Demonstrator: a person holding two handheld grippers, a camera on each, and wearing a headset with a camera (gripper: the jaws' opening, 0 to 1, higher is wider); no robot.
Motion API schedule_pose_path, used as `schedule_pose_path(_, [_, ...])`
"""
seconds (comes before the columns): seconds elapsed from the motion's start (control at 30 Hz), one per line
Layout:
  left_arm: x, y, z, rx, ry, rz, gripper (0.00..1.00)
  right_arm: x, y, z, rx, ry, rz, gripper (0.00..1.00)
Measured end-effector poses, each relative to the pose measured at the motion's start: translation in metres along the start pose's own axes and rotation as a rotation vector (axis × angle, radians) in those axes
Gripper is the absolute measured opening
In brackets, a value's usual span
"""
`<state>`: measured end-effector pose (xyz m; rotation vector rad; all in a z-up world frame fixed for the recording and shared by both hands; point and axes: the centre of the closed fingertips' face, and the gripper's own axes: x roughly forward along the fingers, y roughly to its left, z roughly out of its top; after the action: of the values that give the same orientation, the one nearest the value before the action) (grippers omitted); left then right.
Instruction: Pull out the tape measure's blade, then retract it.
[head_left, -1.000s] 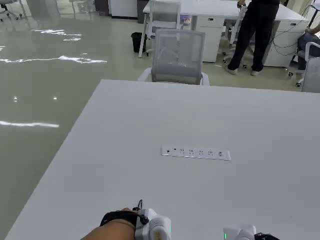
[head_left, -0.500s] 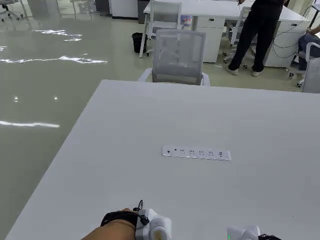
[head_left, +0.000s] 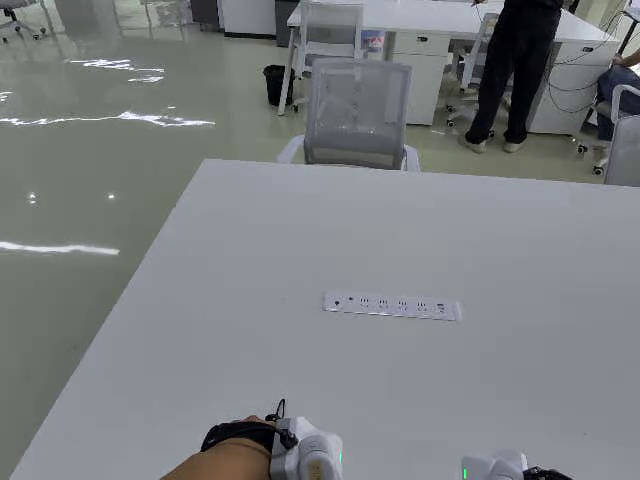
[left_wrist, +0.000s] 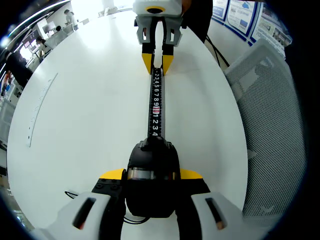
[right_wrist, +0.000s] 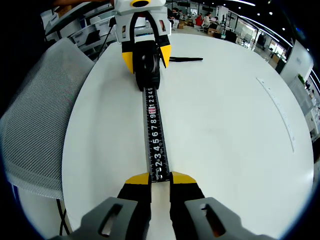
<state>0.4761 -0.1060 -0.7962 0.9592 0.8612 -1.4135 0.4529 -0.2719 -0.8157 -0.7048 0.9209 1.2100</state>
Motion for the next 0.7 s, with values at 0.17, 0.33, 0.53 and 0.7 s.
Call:
schedule_pose_path(0.17, [0.0,0.0,0.0,0.0,0.001,0.0,0.34,-0.002,0.0,-0.003,0.004,0.008,0.002,0.12])
schedule_pose_path(0.33, [0.0,0.0,-0.001,0.0,0.0,0.0,0.34,-0.003,0.0,-0.006,0.009,0.013,0.003,0.12])
schedule_pose_path(0.53, [0.0,0.0,0.0,0.0,-0.001,0.0,0.34,-0.005,-0.001,-0.01,0.015,0.014,0.001,0.12])
schedule_pose_path(0.7, [0.0,0.0,0.0,-0.001,-0.001,0.0,0.34,-0.007,-0.001,-0.014,0.019,0.017,-0.001,0.12])
